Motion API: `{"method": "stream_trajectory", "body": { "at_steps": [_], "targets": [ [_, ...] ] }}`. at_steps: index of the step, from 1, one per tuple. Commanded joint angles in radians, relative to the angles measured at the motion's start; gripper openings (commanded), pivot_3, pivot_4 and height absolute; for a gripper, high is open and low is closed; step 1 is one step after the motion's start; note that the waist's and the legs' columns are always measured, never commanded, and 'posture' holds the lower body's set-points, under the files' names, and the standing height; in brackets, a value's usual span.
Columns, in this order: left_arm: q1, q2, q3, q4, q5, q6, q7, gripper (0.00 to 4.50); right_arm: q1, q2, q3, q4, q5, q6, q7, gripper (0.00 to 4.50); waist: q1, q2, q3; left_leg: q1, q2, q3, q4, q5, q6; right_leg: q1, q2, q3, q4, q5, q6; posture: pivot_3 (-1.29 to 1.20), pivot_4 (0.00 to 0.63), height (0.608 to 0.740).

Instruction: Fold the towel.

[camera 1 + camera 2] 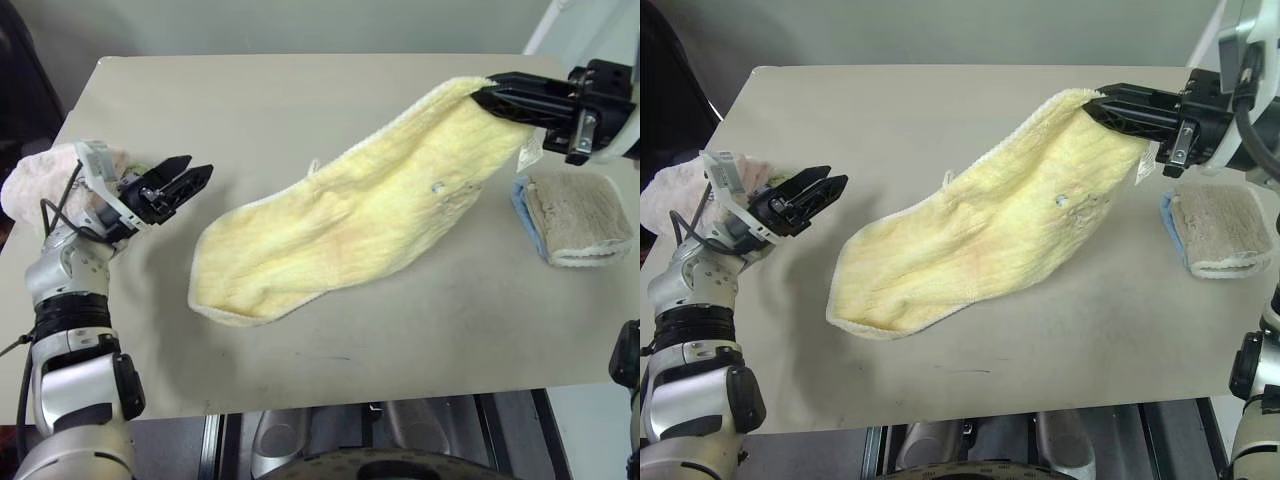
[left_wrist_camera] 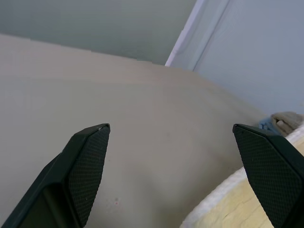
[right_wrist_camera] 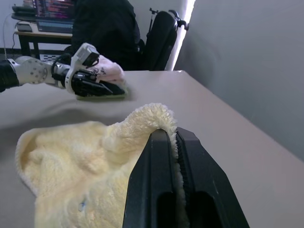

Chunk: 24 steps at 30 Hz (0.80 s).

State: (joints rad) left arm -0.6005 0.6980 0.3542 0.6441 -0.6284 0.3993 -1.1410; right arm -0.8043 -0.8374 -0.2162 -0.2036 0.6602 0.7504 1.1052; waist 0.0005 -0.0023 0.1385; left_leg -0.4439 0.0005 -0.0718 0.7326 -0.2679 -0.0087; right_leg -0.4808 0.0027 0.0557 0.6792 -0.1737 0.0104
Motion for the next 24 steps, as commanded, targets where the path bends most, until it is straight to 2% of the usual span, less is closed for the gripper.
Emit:
{"method": "stream_trajectory", "body": {
  "at_steps": [1,5,14,24],
  "targets": [
    [0.033,0.045,-0.025,0.02,0.03,0.047,-0.062,4.5,-0.029,-0.027,-0.018,-0.054,0.044,0.0,-0.003,0.03,0.0,0.0,0.0,-0.001,0.0,0.0,0.0,0.0,0.0,-0.001,0.0,0.0,0.0,0.0,0.0,0.0,0.15,0.703],
    [0.037,0.052,-0.057,0.03,0.046,0.085,-0.113,4.5,-0.036,-0.032,-0.018,-0.073,0.077,0.008,-0.003,0.03,0.0,0.0,0.0,-0.004,0.0,0.0,0.0,0.001,-0.002,-0.005,0.0,0.0,0.0,-0.001,0.0,0.0,0.15,0.703],
    [-0.032,-0.017,-0.18,0.055,0.143,0.012,-0.217,4.5,-0.057,-0.039,0.011,-0.096,0.115,0.014,0.002,0.03,0.009,0.0,0.0,-0.01,-0.001,0.0,0.002,0.002,0.002,-0.009,0.0,0.0,0.001,0.001,0.002,0.0,0.15,0.703],
    [-0.184,-0.063,-0.266,0.25,0.267,-0.151,-0.319,4.5,-0.052,-0.06,0.028,-0.118,0.128,0.012,0.006,0.03,0.009,0.0,0.0,-0.011,-0.001,0.0,0.003,0.003,0.006,-0.009,0.0,0.0,0.001,0.005,0.004,0.0,0.15,0.703]
  ]
}}
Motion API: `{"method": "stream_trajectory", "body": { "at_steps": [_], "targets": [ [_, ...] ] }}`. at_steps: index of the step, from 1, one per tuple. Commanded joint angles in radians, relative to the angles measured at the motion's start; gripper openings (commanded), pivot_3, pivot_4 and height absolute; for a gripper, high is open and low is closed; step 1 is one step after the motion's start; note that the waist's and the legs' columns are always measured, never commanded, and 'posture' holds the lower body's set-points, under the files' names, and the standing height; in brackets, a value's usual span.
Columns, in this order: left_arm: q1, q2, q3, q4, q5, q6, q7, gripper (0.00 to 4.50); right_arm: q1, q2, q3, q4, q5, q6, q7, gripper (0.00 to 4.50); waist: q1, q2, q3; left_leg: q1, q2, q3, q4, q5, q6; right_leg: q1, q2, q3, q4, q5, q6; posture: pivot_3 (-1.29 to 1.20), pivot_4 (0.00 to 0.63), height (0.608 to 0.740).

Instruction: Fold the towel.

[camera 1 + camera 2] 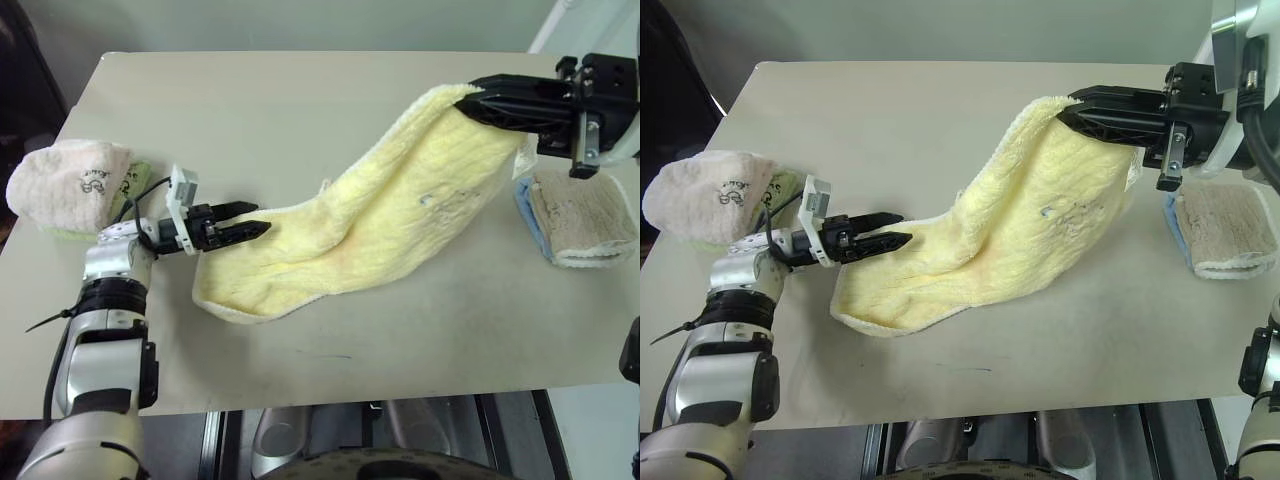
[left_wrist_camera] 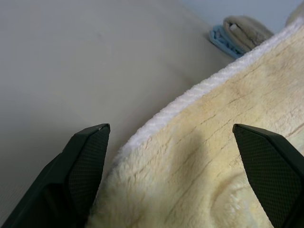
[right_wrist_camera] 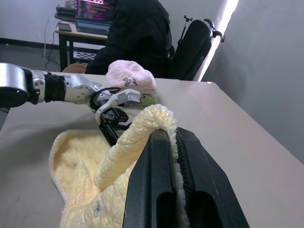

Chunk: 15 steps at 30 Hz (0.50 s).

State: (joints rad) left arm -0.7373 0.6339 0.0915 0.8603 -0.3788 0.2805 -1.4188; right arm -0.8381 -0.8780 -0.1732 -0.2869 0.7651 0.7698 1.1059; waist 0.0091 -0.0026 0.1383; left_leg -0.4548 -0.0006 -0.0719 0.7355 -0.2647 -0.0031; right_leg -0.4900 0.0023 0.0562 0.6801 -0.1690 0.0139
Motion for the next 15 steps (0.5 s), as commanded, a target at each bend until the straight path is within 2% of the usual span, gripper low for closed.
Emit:
{"method": "stream_trajectory", "body": {
  "at_steps": [1,8,15],
  "targets": [
    [-0.063,0.0,-0.01,0.051,0.029,-0.037,-0.056,4.5,-0.02,-0.021,-0.014,-0.034,0.024,-0.007,0.006,0.03,0.0,0.0,0.0,0.0,0.0,0.0,0.0,0.0,0.0,0.0,0.0,0.0,0.0,0.0,0.0,0.0,0.15,0.703],
    [-0.178,0.017,-0.07,0.18,0.121,-0.066,-0.169,4.5,-0.021,-0.035,-0.004,-0.032,0.034,-0.012,0.03,0.03,0.0,0.0,0.0,-0.001,-0.001,0.0,0.0,0.001,0.002,0.0,0.0,0.0,0.0,0.001,0.001,0.0,0.15,0.703],
    [-0.272,0.05,-0.267,0.242,0.153,-0.201,-0.196,4.5,-0.03,-0.039,0.022,-0.027,0.037,-0.018,0.066,0.03,0.0,0.0,0.0,-0.001,-0.001,0.0,0.001,0.001,0.002,0.0,-0.001,0.0,-0.001,0.001,0.002,0.0,0.15,0.703]
  ]
}}
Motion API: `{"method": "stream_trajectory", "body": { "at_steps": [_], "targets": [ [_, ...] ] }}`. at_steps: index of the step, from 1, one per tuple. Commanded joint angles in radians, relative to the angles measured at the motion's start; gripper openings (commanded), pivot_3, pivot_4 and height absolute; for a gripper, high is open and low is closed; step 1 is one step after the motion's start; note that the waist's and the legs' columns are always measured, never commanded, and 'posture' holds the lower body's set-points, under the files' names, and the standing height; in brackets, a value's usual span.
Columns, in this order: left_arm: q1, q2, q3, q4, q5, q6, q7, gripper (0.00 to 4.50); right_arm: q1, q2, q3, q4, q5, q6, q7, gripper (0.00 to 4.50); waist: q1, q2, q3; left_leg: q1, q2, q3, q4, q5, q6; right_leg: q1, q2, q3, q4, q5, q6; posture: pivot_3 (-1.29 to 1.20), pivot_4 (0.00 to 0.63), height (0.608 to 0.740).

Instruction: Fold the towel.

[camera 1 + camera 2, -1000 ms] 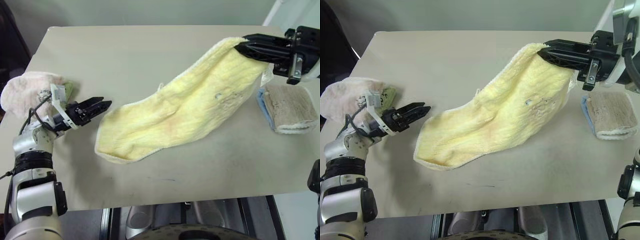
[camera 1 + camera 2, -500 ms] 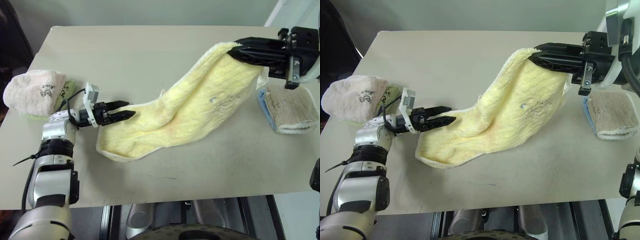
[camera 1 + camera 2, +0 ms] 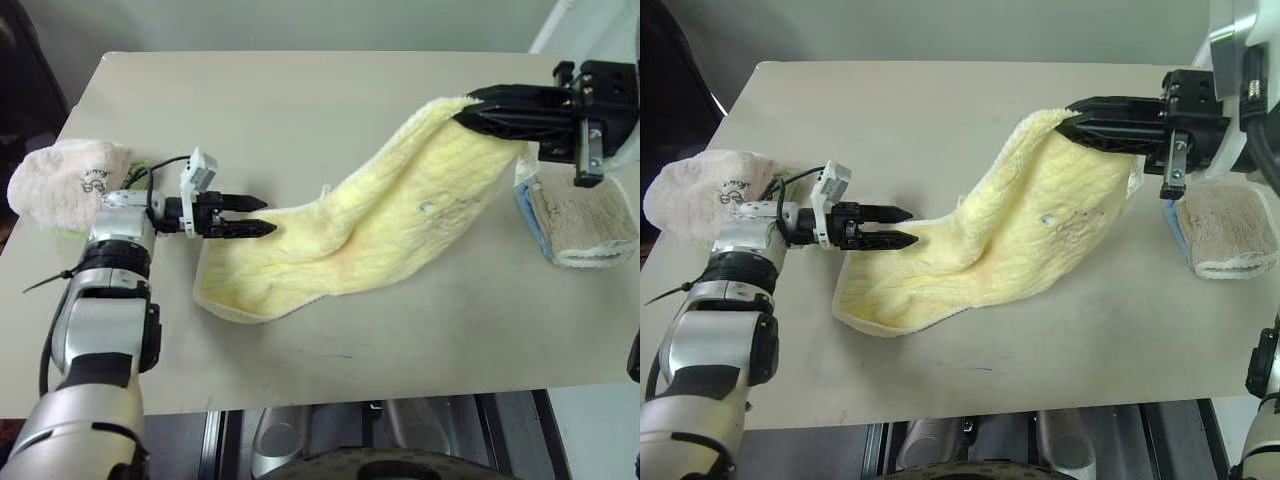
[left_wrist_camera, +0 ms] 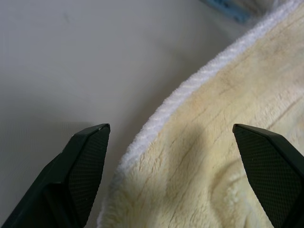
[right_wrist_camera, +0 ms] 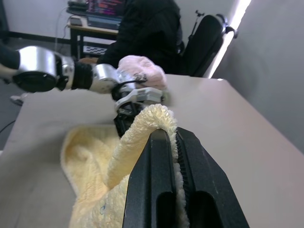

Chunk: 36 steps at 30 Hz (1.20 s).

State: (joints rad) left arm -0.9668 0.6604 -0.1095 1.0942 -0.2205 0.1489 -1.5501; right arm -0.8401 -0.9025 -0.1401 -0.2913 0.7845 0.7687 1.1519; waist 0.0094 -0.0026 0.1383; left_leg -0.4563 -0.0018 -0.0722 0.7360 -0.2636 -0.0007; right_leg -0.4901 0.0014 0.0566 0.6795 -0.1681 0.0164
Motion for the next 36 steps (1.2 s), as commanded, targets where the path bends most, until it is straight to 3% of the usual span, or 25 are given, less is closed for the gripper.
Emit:
{"method": "stream_trajectory", "body": {
  "at_steps": [1,6,9,18,28,36],
  "targets": [
    [-0.055,0.025,-0.097,0.011,-0.016,-0.075,-0.064,4.5,-0.03,-0.014,-0.007,-0.021,0.016,-0.018,0.022,0.03,0.0,0.0,0.0,0.0,0.0,0.0,0.0,0.0,0.0,0.0,0.0,0.0,0.0,0.0,0.0,0.0,0.15,0.703],
    [-0.121,0.036,-0.287,0.0,-0.085,-0.116,-0.064,4.5,-0.028,-0.007,0.008,-0.029,0.014,-0.022,0.027,0.03,0.002,0.0,0.0,-0.002,-0.001,0.0,0.001,0.0,0.001,-0.001,-0.001,0.0,0.0,0.0,0.002,0.0,0.15,0.703],
    [-0.155,0.046,-0.369,0.029,-0.104,-0.143,-0.064,3.89,-0.023,-0.006,0.008,-0.042,0.019,-0.018,0.019,0.0,0.003,0.0,0.0,-0.005,-0.001,0.0,0.002,0.0,0.001,-0.003,-0.001,0.0,0.0,0.001,0.003,0.0,0.15,0.703],
    [-0.194,0.087,-0.556,0.035,-0.184,-0.177,-0.064,0.71,-0.011,-0.025,-0.009,-0.066,0.033,-0.012,0.012,0.0,0.004,0.0,0.0,-0.01,-0.001,0.001,0.004,0.002,-0.001,-0.008,-0.002,-0.001,0.0,0.005,0.011,0.0,0.15,0.703],
    [-0.194,0.076,-0.521,0.072,-0.201,-0.199,-0.064,0.71,0.005,-0.039,-0.014,-0.089,0.039,-0.006,-0.005,0.0,0.006,0.0,0.0,-0.018,-0.002,0.001,0.013,0.002,-0.001,-0.011,-0.003,-0.001,0.001,0.007,0.014,0.0,0.15,0.703],
    [-0.229,0.137,-0.324,0.109,-0.194,-0.178,-0.064,0.71,0.015,-0.068,-0.048,-0.014,-0.02,-0.058,-0.018,0.0,0.005,0.0,0.0,-0.019,-0.002,0.001,0.016,0.001,0.0,-0.012,-0.003,-0.001,0.001,0.007,0.014,0.0,0.15,0.703]
  ]
}}
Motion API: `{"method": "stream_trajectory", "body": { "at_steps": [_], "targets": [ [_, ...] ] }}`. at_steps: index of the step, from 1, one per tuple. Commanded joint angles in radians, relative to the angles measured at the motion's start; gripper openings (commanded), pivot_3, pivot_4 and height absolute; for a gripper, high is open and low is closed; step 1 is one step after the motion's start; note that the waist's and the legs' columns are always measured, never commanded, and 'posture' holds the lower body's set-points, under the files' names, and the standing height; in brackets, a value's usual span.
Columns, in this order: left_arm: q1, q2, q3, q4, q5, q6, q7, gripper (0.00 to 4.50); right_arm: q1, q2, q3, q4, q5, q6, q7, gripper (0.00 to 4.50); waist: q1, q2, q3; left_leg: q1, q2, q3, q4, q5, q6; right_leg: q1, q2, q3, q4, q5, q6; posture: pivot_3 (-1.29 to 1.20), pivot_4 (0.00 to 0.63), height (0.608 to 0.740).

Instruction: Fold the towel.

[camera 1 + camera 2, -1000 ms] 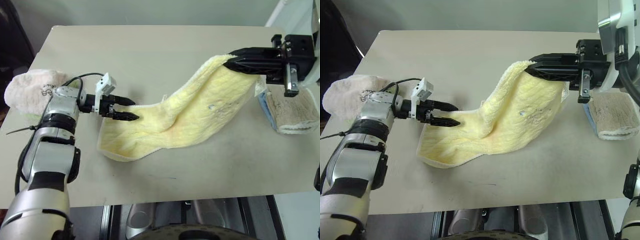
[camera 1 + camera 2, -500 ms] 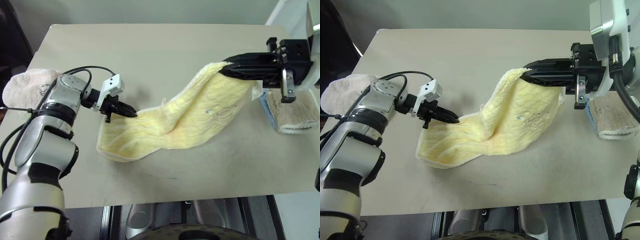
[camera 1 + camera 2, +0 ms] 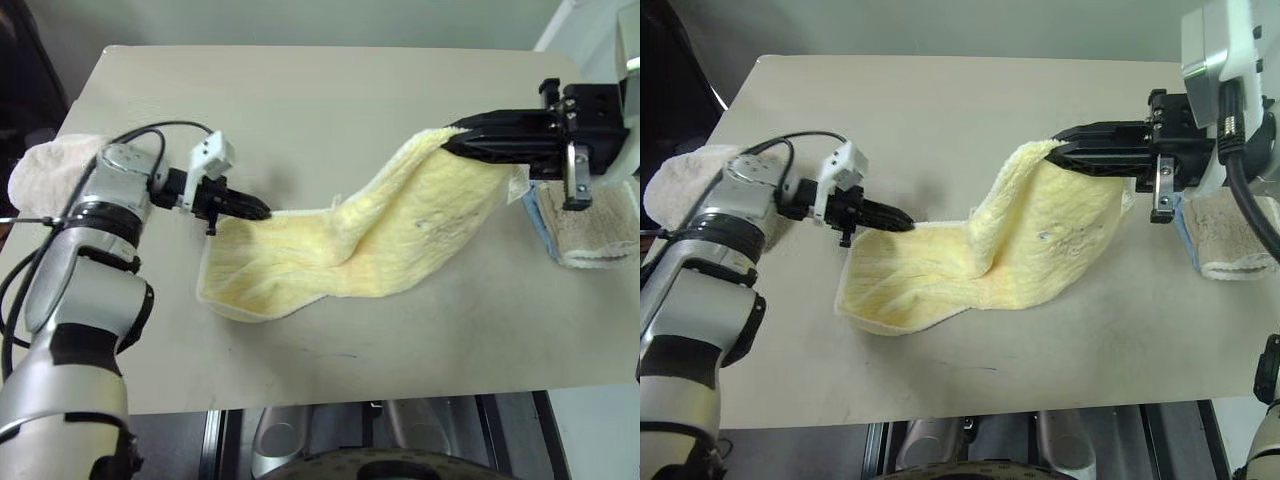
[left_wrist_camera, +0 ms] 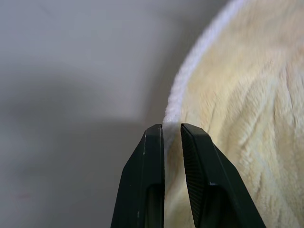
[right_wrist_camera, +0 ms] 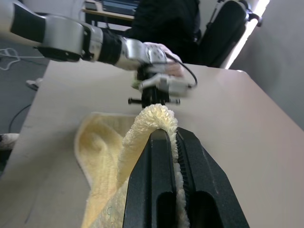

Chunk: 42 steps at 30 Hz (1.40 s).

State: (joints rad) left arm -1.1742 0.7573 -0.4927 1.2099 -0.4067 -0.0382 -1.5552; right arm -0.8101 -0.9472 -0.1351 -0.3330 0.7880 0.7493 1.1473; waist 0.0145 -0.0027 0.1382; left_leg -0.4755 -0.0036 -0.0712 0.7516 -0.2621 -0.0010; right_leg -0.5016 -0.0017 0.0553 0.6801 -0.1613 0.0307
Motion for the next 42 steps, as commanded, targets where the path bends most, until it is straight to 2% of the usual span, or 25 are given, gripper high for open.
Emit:
{"method": "stream_trajectory", "body": {
  "at_steps": [1,6,11,15,20,28,31,35,42],
  "targets": [
    [-0.013,0.055,0.063,-0.019,-0.011,0.017,-0.059,0.71,-0.019,-0.027,-0.06,0.042,-0.028,-0.045,-0.015,0.0,-0.001,0.0,0.0,0.0,0.0,0.0,0.0,0.0,0.0,0.0,0.0,0.0,0.0,0.0,0.0,0.0,0.15,0.703],
    [0.037,0.115,0.075,-0.077,-0.035,0.039,-0.059,0.71,-0.04,-0.038,-0.084,0.075,-0.028,-0.063,-0.019,0.0,-0.002,0.0,0.0,0.001,0.0,0.001,0.0,0.0,0.0,-0.001,-0.001,0.0,0.0,0.0,0.0,0.0,0.15,0.703],
    [0.06,0.129,0.097,-0.08,-0.022,0.057,-0.059,0.71,-0.063,-0.024,-0.093,0.058,0.007,-0.045,-0.036,0.0,0.0,0.0,0.0,0.0,0.0,0.001,0.0,0.0,0.001,0.0,-0.001,0.0,0.0,0.0,0.0,0.0,0.15,0.703],
    [0.064,0.117,0.137,-0.057,-0.002,0.108,-0.059,1.53,-0.088,-0.021,-0.088,0.036,0.036,-0.031,-0.049,0.0,-0.001,0.0,0.0,0.0,0.0,0.002,0.0,0.0,0.001,-0.001,-0.001,0.0,0.0,-0.001,-0.001,0.0,0.15,0.703],
    [0.115,0.081,0.227,-0.038,0.04,0.049,-0.059,3.22,-0.165,-0.008,-0.089,0.045,0.077,-0.01,-0.075,0.0,-0.003,0.0,0.0,0.001,0.0,0.002,0.0,0.0,0.001,-0.001,-0.001,0.0,0.001,-0.001,-0.001,0.0,0.15,0.703],
    [0.157,-0.015,0.394,-0.026,0.054,0.102,-0.03,3.22,-0.346,0.034,-0.146,0.13,0.21,0.053,-0.157,0.0,-0.001,0.0,0.0,0.0,-0.001,0.002,0.0,0.0,0.002,-0.002,-0.002,0.0,0.001,-0.003,-0.004,0.0,0.15,0.703],
    [0.188,-0.053,0.397,-0.068,0.043,0.159,-0.056,3.22,-0.398,0.05,-0.165,0.168,0.265,0.088,-0.184,0.0,-0.003,0.001,-0.001,0.0,-0.001,0.003,0.0,0.001,0.002,-0.002,-0.002,-0.001,0.001,-0.002,-0.004,0.0,0.15,0.703],
    [0.291,-0.072,0.35,-0.206,0.008,0.231,-0.059,3.22,-0.397,0.048,-0.162,0.165,0.289,0.117,-0.197,0.0,-0.004,0.001,-0.001,0.0,-0.002,0.004,0.0,0.002,0.003,-0.002,-0.004,0.0,0.001,-0.002,-0.002,0.0,0.15,0.703],
    [0.431,-0.153,0.38,-0.449,-0.039,0.252,-0.059,3.22,-0.357,0.043,-0.163,0.129,0.313,0.15,-0.213,0.0,-0.002,0.001,-0.001,0.0,-0.002,0.004,0.0,0.002,0.004,-0.002,-0.004,0.0,0.002,0.0,0.0,0.0,0.15,0.703]
  ]
}}
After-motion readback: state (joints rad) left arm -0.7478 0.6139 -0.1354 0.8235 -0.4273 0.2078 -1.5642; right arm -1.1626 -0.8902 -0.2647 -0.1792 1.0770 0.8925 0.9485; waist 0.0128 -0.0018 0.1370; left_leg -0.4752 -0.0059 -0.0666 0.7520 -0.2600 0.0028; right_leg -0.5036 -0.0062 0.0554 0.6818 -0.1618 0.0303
